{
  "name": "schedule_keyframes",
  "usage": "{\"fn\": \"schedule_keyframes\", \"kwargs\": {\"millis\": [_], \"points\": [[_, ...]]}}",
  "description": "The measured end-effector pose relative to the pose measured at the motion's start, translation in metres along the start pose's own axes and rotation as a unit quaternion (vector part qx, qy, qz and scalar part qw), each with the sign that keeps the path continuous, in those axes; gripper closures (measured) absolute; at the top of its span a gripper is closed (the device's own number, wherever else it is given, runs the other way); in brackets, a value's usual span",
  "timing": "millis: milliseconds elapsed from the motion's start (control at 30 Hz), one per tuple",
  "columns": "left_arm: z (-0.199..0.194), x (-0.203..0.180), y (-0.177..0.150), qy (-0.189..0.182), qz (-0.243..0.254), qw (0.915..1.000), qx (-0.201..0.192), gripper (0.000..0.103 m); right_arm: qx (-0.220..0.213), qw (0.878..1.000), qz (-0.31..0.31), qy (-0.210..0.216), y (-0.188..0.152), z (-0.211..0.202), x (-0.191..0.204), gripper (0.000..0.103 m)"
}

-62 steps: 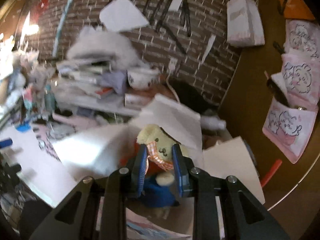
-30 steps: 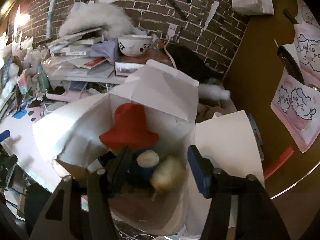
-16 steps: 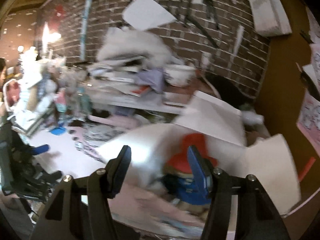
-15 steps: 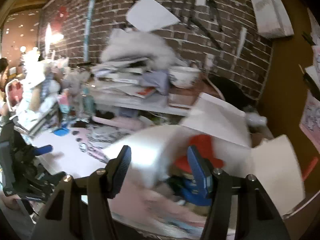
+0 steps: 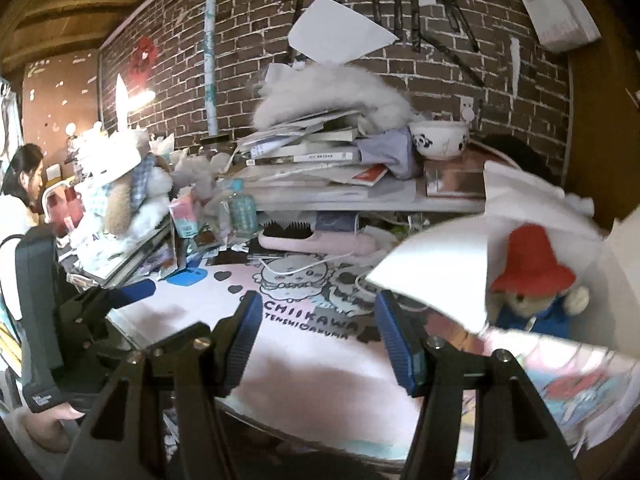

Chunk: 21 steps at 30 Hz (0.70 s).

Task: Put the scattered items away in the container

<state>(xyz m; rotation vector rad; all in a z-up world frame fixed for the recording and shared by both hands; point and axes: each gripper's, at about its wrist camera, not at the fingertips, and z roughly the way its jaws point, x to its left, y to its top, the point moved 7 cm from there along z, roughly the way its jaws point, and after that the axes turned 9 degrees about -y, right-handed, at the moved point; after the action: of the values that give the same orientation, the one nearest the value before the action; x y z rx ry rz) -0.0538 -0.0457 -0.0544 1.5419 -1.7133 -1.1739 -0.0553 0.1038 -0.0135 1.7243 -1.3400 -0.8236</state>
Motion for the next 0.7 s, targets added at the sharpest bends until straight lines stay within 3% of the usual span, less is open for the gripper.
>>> {"fn": "schedule_keyframes", "kwargs": {"millis": [100, 367, 500, 700], "points": [[-0.001, 0.003, 0.002, 0.007, -0.002, 1.0, 0.001, 0.005, 0.016, 1.0, 0.009, 0.001, -0.011, 0.006, 0.003, 0.048], [0.001, 0.0, 0.003, 0.031, 0.003, 0.9995, 0.011, 0.005, 0.068, 0.996, 0.016, -0.053, -0.043, 0.029, -0.005, 0.047], [0.003, -0.004, 0.001, 0.041, 0.01, 0.999, 0.017, 0.005, 0.079, 0.994, 0.026, -0.073, -0.048, 0.036, -0.012, 0.039], [0.006, -0.01, 0.0, 0.04, 0.015, 0.9988, 0.022, 0.005, 0.071, 0.992, 0.029, -0.103, -0.048, 0.035, -0.021, 0.039]]}}
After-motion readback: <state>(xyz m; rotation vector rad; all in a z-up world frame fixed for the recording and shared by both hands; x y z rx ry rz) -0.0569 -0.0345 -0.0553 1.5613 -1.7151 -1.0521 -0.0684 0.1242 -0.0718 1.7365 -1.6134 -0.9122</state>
